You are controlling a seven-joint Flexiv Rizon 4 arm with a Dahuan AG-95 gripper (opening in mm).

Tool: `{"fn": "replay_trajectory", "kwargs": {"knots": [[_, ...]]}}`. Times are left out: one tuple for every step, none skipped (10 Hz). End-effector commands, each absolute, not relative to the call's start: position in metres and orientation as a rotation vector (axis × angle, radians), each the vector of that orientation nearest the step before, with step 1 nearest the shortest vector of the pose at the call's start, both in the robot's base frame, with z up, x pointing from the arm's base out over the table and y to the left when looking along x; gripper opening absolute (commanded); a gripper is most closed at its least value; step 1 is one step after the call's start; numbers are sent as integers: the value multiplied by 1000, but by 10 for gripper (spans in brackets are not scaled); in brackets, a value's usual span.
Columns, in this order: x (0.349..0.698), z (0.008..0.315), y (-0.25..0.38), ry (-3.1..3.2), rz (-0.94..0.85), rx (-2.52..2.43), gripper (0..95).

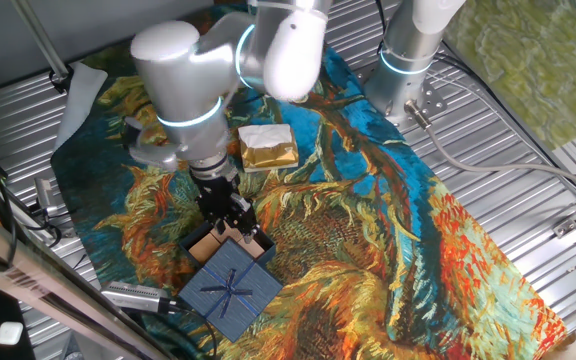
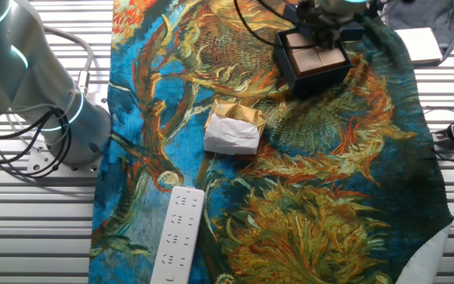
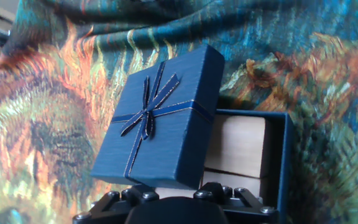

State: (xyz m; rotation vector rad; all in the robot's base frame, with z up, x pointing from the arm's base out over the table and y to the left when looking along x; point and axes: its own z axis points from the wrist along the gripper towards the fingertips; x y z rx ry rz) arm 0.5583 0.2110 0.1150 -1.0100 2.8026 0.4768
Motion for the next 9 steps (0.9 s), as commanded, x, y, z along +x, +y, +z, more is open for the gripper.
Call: {"fn": "replay_trajectory", "kwargs": {"knots": [[564, 118, 210, 2670, 281, -1310, 570], [570, 122, 209, 2626, 211, -1398, 570], [572, 123, 209, 2614, 189, -1421, 570], [576, 124, 209, 2593, 159, -1452, 570], [578, 125, 209, 2572, 135, -1481, 570], [579, 125, 210, 2549, 111, -1510, 570], [579, 125, 210, 2529, 92, -1531, 570], [579, 125, 210, 2504, 67, -1563, 570], [579, 125, 210, 2485, 46, -1591, 570]]}}
